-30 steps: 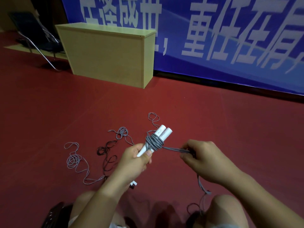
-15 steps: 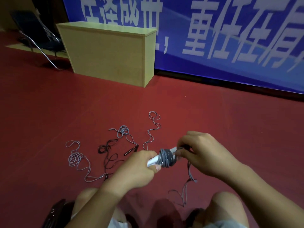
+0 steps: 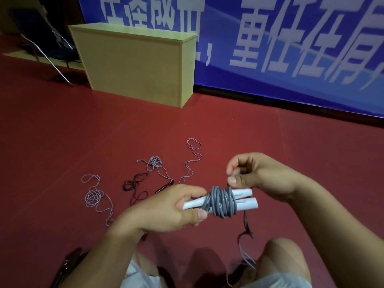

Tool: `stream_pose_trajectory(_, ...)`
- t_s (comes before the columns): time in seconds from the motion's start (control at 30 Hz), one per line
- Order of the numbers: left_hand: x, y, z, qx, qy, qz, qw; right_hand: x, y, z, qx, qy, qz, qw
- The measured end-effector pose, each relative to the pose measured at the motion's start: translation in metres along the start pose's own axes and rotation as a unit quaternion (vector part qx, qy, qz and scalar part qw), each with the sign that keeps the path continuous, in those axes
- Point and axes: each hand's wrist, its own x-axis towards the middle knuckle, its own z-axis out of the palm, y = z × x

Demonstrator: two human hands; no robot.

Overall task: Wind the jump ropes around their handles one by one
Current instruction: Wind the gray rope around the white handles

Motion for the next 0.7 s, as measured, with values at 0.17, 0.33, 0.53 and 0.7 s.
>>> stream_pose_trajectory(0.17, -0.001, -0.003, 0.001, -0.073, -0.042, 0.033, 0.996, 0.003, 0.017, -0.001, 0.113, -0.066, -0.022, 0.991)
stream_pose_trajectory(0.33, 0.003, -0.004, 0.007, -0.168, -0.045, 0.051, 0.983, 0.007, 0.03, 0.016, 0.206, -0.017, -0.027, 0.978)
stream_pose_trajectory(0.53, 0.014, -0.004, 0.021, -0.231, 0.057, 0.066, 0.969, 0.016, 0.039, 0.054, 0.165, 0.08, -0.067, 0.981)
stream_pose_trajectory(0.7, 0.022, -0.011, 0.03, -0.25, 0.155, 0.047, 0.955, 0.017, 0.053, 0.063, 0.126, 0.175, -0.052, 0.975)
